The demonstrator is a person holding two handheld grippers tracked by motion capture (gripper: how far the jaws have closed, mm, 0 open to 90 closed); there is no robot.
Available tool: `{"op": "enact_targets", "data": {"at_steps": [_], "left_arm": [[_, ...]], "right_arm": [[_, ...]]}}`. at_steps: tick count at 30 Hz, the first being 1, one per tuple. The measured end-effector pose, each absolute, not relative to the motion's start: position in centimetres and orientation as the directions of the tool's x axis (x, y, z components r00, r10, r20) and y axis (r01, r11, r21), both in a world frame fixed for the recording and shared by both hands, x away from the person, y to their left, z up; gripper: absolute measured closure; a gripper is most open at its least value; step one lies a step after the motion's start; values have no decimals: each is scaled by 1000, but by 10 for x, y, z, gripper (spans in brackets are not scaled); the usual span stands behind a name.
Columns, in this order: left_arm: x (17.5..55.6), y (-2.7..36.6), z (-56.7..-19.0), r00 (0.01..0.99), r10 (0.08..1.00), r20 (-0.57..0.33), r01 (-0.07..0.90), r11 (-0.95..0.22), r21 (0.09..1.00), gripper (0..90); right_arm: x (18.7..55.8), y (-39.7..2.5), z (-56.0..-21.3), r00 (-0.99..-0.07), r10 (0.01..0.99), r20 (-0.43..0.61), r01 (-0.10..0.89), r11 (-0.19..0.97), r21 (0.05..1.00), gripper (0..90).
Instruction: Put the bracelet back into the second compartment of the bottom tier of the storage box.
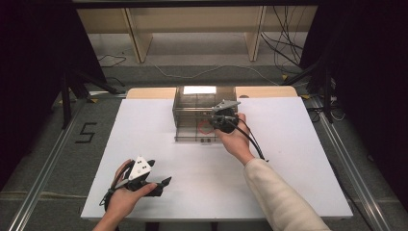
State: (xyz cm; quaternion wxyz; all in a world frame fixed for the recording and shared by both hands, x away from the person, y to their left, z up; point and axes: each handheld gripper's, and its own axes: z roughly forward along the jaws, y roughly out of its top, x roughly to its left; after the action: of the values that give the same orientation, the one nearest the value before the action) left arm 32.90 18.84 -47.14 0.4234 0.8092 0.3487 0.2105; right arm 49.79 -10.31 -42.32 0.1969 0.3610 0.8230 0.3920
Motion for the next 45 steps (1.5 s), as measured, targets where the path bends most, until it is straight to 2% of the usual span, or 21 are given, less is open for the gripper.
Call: {"op": "enact_targets", "data": {"at_steps": [45], "left_arm": [[329, 189, -471, 669, 742, 47, 385, -399, 832, 159]], "right_arm": [[507, -97, -442, -647, 760, -57, 463, 452, 762, 900]]}}
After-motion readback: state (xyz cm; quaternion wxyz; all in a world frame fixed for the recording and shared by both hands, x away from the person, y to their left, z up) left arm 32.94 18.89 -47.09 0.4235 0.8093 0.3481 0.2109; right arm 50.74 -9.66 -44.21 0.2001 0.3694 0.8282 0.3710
